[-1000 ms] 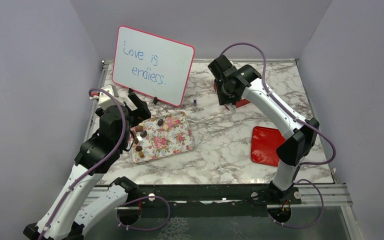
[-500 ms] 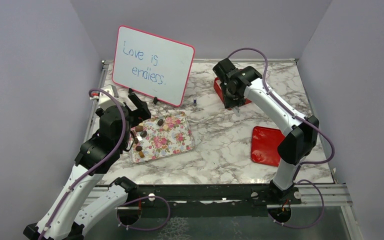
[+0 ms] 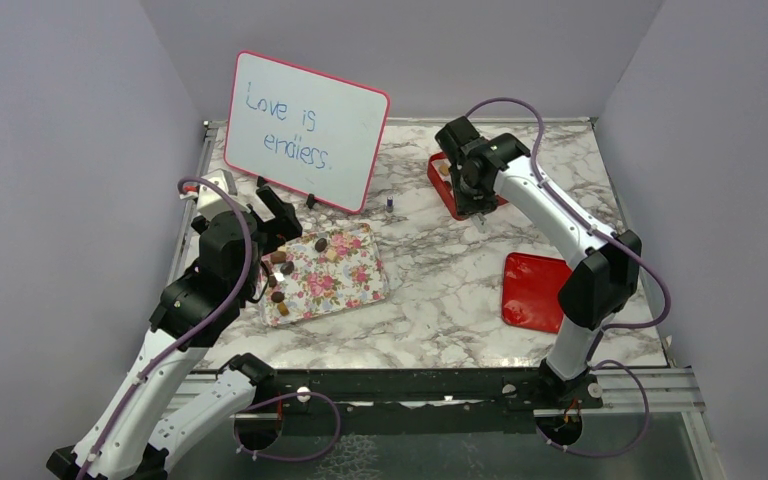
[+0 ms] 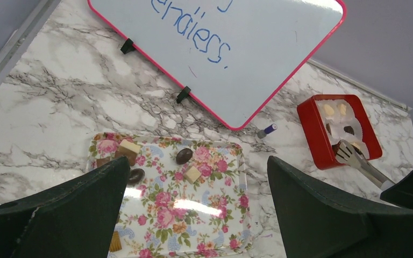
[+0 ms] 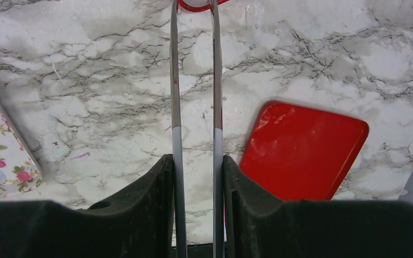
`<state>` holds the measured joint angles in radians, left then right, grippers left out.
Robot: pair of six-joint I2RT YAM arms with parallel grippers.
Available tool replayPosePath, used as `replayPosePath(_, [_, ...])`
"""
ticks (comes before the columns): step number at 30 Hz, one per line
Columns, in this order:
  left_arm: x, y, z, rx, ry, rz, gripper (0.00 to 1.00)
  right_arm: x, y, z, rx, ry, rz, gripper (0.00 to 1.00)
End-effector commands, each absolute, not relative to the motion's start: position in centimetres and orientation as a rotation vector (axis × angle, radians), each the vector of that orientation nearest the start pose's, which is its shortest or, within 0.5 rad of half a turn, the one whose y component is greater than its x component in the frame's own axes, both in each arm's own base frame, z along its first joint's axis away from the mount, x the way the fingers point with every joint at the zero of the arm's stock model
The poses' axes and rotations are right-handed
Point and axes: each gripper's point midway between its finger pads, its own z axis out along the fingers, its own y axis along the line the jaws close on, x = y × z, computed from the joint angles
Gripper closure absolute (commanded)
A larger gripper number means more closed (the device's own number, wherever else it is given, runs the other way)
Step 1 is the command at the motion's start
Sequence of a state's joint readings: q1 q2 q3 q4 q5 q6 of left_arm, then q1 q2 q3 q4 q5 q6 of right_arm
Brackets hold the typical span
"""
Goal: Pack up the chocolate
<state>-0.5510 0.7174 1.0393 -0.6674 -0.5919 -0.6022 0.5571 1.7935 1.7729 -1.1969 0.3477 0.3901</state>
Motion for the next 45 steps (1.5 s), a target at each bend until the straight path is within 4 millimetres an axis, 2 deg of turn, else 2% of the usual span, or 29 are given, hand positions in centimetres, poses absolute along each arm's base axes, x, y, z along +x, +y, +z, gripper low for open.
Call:
replayPosePath(1, [24.9,-6.1,31.7,-0.433,1.788,-0.245,0.01,34.4,15.7,19.3,-0.129,2.627,-0.167,0.69])
replayPosePath(32, [25.0,-6.1,31.9,-0.432,1.787,-0.244,0.01,34.6,15.2,19.8,-0.112,2.615,-0.202,0.6])
replayPosePath(45, [25.2,-6.4,31.1,-0.423,1.809,-0.238,0.01,34.3,15.5,22.3,-0.116,2.6,-0.155,0.6])
